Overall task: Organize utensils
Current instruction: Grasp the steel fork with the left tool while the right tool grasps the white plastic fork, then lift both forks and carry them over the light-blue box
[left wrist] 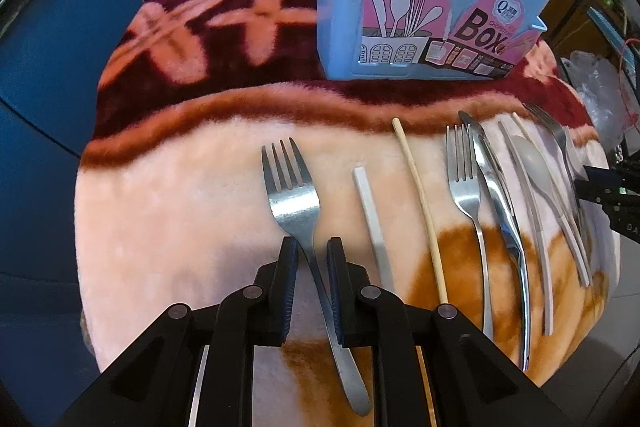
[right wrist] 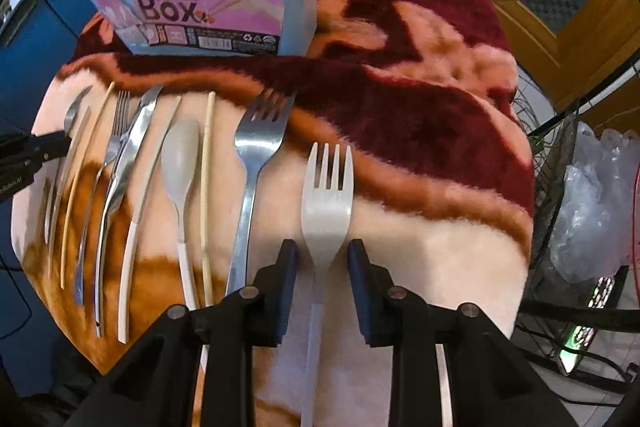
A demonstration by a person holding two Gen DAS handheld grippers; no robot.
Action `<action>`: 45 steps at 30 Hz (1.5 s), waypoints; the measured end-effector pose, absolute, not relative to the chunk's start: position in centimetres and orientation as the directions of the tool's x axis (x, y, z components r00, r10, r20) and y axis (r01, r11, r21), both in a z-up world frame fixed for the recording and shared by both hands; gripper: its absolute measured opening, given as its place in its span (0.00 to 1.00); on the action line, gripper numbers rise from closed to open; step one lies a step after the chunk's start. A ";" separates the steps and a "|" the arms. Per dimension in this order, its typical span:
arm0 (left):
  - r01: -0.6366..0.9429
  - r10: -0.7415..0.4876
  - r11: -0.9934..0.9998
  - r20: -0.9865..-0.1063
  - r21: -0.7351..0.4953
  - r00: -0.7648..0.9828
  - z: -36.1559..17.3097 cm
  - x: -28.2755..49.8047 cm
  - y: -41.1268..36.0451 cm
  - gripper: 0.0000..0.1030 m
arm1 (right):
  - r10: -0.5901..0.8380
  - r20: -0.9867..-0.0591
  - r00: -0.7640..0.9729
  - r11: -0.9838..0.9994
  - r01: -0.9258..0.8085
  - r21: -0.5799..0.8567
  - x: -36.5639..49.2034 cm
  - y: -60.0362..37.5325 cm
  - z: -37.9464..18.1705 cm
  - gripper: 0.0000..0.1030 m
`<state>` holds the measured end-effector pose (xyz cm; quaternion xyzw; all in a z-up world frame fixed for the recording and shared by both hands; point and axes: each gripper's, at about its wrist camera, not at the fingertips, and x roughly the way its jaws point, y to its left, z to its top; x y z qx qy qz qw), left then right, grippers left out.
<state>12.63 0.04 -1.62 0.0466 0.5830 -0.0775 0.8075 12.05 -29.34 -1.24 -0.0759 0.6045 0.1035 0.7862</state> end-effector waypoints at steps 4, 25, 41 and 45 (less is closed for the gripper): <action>0.200 -0.042 0.979 -0.939 0.029 0.341 -1.8 12.3 -0.8 0.13 | 0.082 -0.962 0.259 0.974 -0.226 0.023 12.0 -29.8 -1.1 0.28; 0.222 -0.227 0.970 -0.666 -0.093 0.711 5.5 6.5 0.1 0.02 | 0.117 -0.674 0.730 0.988 -0.156 0.002 6.7 -27.9 6.7 0.17; 0.217 -0.233 0.972 -0.475 -0.089 0.849 14.4 10.8 -1.7 0.01 | 0.207 -0.427 0.880 0.976 -0.218 0.024 8.9 -27.6 14.0 0.16; 0.200 -0.203 0.978 -0.455 -0.055 0.867 16.1 12.5 -1.8 0.01 | 0.231 -0.416 0.880 0.970 -0.239 0.032 10.1 -27.1 14.6 0.16</action>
